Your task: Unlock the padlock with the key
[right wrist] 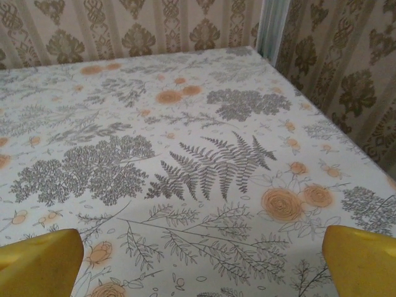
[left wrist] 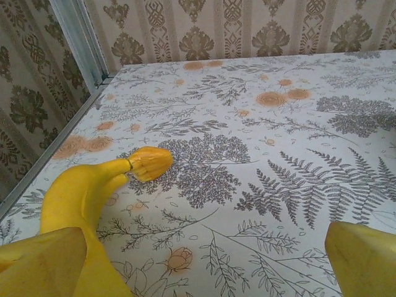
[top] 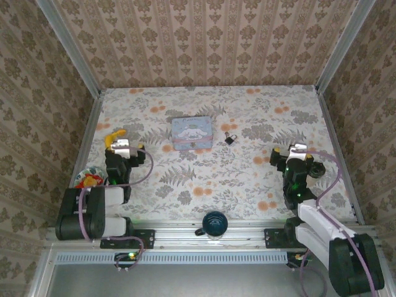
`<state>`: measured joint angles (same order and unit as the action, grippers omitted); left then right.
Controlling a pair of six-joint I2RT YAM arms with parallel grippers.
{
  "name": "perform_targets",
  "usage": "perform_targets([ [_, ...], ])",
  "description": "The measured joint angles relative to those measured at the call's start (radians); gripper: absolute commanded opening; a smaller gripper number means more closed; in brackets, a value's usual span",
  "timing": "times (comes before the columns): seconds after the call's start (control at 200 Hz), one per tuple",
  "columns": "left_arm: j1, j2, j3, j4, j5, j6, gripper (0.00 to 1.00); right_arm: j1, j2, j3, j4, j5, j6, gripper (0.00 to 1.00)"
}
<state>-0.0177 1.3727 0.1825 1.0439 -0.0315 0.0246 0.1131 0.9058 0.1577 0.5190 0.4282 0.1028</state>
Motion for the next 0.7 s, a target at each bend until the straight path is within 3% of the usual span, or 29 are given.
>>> perform_targets([
  [0.245, 0.047, 0.201, 0.024, 0.137, 0.105, 0.008, 1.00, -0.019, 0.187, 0.019, 0.123, -0.075, -0.022, 1.00],
  [0.445, 0.063, 0.197, 0.184, -0.007, 0.164, 0.010, 1.00, -0.042, 0.312, 0.086, 0.205, -0.138, -0.041, 1.00],
  [0.7, 0.057, 0.194, 0.196, -0.079, 0.163, 0.010, 1.00, -0.105, 0.480, 0.128, 0.348, -0.211, -0.024, 1.00],
])
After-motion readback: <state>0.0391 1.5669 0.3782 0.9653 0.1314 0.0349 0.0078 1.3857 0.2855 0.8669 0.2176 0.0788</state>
